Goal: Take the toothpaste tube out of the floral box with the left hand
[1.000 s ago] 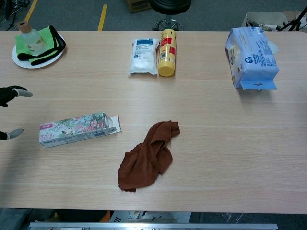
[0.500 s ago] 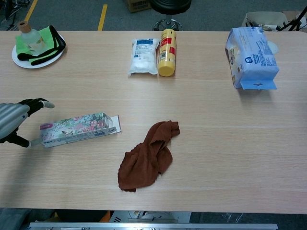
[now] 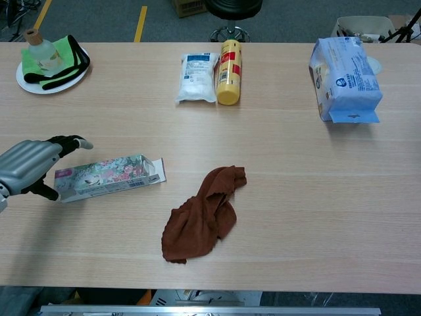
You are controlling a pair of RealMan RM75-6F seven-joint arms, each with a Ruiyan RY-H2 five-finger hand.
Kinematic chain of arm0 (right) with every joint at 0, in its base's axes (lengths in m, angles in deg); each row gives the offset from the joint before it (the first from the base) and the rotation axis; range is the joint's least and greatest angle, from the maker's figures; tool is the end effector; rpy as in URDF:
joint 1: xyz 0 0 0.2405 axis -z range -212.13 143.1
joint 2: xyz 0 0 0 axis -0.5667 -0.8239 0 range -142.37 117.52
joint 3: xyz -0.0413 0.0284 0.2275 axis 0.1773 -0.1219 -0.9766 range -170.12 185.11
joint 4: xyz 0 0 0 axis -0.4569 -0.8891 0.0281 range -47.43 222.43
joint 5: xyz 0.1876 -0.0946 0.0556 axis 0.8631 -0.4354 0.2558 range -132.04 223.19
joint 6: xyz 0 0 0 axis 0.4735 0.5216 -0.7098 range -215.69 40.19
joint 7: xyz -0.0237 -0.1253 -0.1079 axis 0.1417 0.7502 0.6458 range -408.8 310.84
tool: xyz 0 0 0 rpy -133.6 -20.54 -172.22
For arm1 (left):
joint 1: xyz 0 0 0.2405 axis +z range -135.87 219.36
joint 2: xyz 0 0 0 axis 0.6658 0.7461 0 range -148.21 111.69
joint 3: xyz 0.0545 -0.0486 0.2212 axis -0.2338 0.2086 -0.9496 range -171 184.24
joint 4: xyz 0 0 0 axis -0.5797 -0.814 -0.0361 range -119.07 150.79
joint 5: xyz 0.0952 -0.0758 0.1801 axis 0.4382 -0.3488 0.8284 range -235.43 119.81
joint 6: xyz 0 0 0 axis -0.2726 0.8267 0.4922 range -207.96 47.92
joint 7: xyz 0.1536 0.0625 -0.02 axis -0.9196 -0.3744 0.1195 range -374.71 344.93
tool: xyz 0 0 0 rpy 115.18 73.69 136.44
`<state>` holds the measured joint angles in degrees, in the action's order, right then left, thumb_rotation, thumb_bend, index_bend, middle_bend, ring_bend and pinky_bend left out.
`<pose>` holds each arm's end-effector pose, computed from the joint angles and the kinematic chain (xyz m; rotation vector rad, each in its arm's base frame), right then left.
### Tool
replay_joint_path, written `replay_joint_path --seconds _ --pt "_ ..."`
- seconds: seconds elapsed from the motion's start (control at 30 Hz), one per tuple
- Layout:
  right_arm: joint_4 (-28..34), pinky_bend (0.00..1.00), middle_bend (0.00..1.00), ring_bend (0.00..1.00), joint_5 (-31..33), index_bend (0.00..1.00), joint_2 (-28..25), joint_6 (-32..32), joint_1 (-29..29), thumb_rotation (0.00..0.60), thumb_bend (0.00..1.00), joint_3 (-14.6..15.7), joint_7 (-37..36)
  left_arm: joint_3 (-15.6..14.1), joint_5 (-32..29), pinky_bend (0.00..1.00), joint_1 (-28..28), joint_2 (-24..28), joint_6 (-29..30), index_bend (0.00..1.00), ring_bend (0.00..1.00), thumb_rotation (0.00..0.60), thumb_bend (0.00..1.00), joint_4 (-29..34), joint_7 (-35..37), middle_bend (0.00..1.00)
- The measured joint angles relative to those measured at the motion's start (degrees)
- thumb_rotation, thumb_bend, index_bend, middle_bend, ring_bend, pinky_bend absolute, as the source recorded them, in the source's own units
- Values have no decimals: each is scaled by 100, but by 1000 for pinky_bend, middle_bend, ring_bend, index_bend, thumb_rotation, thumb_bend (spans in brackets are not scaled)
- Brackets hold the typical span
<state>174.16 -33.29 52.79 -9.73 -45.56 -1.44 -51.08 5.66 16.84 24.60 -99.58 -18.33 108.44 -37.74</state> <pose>-0.3022 -0.2598 0.1562 1.3341 -0.8810 0.9066 -0.2471 0.2194 -0.0174 -1.8115 -1.0834 -0.6286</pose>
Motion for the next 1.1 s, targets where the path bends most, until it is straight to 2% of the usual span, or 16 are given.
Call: replay_joint_path --seconds 0.87,1.1 --pt "-107 317 313 207 61 363 70 -80 40 600 273 95 -78 -32 -378 293 -210 -319 -254 159 151 600 228 -518 62 158" --pt "-140 317 313 207 75 363 87 -97 46 600 272 105 -105 -48 -394 341 -240 -381 -273 213 208 600 228 -599 127 226"
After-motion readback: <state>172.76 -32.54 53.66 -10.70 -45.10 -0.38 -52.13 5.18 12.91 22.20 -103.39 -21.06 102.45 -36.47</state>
